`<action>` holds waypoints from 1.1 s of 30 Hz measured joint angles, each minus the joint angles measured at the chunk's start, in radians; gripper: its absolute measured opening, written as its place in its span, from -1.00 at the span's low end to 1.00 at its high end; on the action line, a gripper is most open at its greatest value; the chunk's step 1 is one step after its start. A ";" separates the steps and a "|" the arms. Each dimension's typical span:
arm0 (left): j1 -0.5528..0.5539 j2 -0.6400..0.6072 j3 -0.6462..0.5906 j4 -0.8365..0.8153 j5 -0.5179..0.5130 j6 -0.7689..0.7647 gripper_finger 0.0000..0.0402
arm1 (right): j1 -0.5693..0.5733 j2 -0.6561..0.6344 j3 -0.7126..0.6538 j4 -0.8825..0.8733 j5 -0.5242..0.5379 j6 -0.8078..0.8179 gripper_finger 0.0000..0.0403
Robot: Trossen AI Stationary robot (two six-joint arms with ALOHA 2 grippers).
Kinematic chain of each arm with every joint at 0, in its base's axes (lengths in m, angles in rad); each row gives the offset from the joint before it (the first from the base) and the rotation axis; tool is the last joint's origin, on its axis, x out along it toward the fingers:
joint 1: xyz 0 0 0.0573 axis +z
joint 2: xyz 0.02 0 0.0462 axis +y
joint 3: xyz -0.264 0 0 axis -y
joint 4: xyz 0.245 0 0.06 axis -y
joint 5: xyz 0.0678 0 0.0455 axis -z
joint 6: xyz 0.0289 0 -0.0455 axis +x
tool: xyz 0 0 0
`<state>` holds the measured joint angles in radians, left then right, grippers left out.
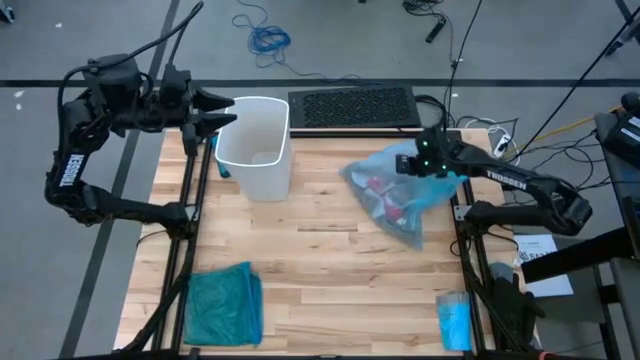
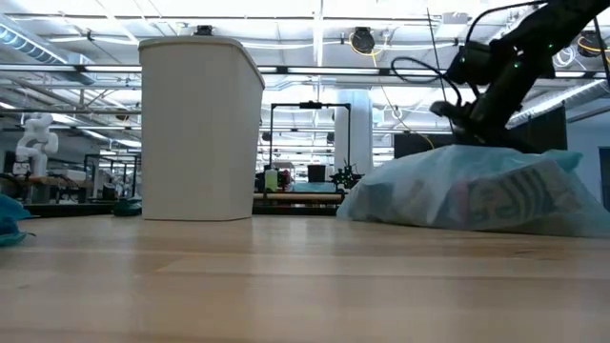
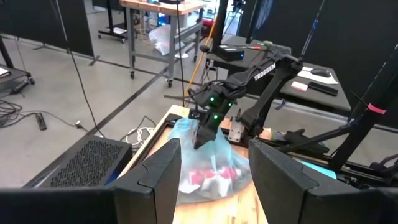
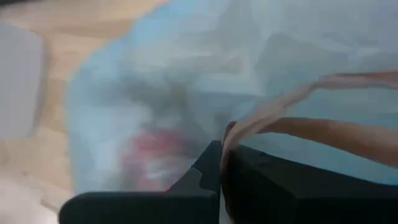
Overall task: Place trash/remove bag and relplace
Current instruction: Close the blue trash bag
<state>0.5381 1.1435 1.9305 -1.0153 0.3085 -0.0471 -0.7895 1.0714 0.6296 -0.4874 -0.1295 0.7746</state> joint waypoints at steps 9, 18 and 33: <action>0.000 0.000 0.000 0.001 0.000 0.005 -0.09 | -0.001 -0.103 0.000 0.068 -0.001 -0.035 -0.89; 0.000 0.001 0.000 0.001 0.000 0.003 -0.09 | -0.016 -0.277 0.000 0.001 -0.001 -0.007 -0.24; 0.000 0.002 0.000 -0.019 -0.001 0.026 -0.09 | -0.018 -0.523 0.145 -0.011 0.000 -0.007 0.04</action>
<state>0.5382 1.1458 1.9305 -1.0348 0.3073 -0.0207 -0.8072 0.5483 0.7743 -0.4983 -0.1299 0.7677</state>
